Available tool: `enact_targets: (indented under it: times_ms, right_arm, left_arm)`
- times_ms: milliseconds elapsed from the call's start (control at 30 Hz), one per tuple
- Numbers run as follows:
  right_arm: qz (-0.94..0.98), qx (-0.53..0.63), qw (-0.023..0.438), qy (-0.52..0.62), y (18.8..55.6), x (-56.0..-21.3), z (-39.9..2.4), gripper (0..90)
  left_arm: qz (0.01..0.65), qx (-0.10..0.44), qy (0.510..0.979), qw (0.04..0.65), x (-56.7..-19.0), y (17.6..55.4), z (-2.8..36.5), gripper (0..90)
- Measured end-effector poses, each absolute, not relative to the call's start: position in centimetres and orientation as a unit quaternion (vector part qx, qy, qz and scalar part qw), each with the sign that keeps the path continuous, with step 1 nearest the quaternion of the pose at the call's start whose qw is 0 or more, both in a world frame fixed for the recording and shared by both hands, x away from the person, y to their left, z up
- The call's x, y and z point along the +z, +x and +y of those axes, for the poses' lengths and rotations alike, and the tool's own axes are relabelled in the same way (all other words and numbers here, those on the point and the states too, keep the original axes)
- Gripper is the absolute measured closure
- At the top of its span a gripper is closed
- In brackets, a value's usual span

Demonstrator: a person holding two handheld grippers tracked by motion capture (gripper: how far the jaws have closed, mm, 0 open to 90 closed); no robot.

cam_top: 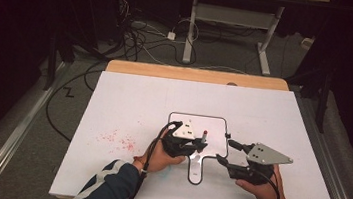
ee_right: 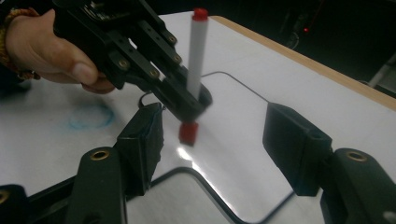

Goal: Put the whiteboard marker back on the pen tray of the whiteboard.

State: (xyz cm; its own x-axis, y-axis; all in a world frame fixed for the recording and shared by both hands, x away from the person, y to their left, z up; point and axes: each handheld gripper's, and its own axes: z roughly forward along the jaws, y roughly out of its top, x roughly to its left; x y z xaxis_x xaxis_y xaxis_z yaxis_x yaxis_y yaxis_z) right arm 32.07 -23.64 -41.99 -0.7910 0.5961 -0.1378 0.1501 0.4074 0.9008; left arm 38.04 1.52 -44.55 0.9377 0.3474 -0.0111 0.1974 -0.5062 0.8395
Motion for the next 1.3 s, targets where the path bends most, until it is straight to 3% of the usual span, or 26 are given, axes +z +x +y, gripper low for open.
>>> enact_targets:
  times_ms: [167, 400, 700, 867, 1167, 1300]
  right_arm:
    - [0.814, 0.494, 0.213, 0.221, 32.5, -42.1, -22.3, 41.1]
    - [0.808, 0.511, 0.195, 0.220, 33.1, -41.8, -21.3, 50.2]
    - [0.798, 0.525, 0.183, 0.231, 33.4, -41.8, -21.5, 80.0]
    - [0.793, 0.533, 0.186, 0.229, 33.1, -41.7, -21.7, 81.2]
    - [0.789, 0.525, 0.198, 0.250, 33.3, -40.3, -23.3, 81.3]
    - [0.788, 0.503, 0.205, 0.290, 34.2, -39.8, -24.9, 81.3]
  left_arm:
    - [0.152, 0.077, 0.866, 0.471, -44.5, 37.9, 1.1, 78.7]
    - [0.137, 0.064, 0.868, 0.473, -44.5, 37.4, 0.4, 78.7]
    - [0.122, 0.055, 0.867, 0.480, -44.7, 36.8, -0.3, 78.6]
    - [0.124, 0.059, 0.862, 0.488, -44.6, 36.6, -0.4, 78.4]
    - [0.157, 0.126, 0.862, 0.464, -43.3, 36.1, 1.6, 32.2]
    - [0.153, 0.169, 0.865, 0.446, -42.9, 35.4, 3.8, 24.2]
